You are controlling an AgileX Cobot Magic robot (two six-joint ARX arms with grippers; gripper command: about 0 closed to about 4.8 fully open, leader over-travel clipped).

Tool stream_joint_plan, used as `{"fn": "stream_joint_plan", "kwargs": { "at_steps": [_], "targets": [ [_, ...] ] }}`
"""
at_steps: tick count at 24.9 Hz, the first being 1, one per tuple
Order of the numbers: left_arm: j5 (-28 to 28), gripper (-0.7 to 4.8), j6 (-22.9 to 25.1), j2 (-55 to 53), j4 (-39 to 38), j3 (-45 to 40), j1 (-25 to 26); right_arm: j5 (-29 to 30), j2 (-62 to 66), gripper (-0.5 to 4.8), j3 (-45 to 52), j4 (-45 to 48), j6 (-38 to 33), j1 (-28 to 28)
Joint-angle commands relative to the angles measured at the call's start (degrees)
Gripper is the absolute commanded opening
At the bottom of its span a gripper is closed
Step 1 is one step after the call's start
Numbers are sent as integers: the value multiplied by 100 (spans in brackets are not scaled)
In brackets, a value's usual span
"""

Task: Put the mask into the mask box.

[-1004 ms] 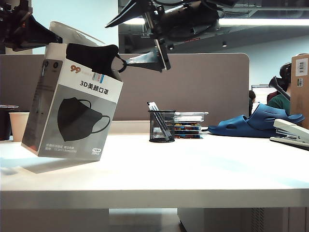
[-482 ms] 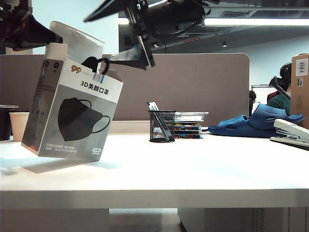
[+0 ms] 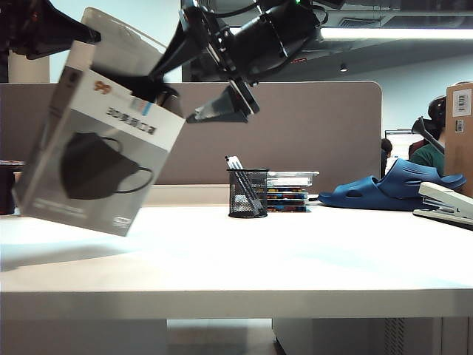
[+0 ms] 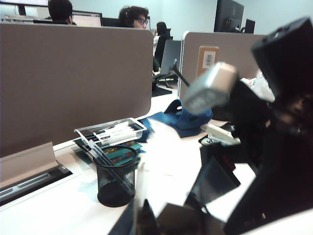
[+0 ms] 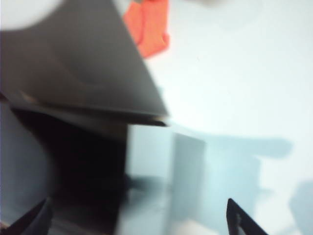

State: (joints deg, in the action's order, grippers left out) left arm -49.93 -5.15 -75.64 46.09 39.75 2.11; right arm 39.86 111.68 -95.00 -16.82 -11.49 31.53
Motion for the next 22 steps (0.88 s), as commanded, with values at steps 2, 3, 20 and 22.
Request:
{"fn": "stream_joint_plan", "kwargs": {
  "at_steps": [2,3,20,22],
  "targets": [
    [-22,-6,-96,26,170,15,11,-50,-20,479,-20,-549,302,-81],
    [-20,-6,-96,26,177,15,11,-33,-20,479,-20,-623,306,-90],
    [946,-6,-129,24,192,13,9,2,-61,479,-22,-643,407,-297],
    [1178,-6,-127,24,101,13,9,-22,-105,479,-22,-603,407,-363]
  ]
}}
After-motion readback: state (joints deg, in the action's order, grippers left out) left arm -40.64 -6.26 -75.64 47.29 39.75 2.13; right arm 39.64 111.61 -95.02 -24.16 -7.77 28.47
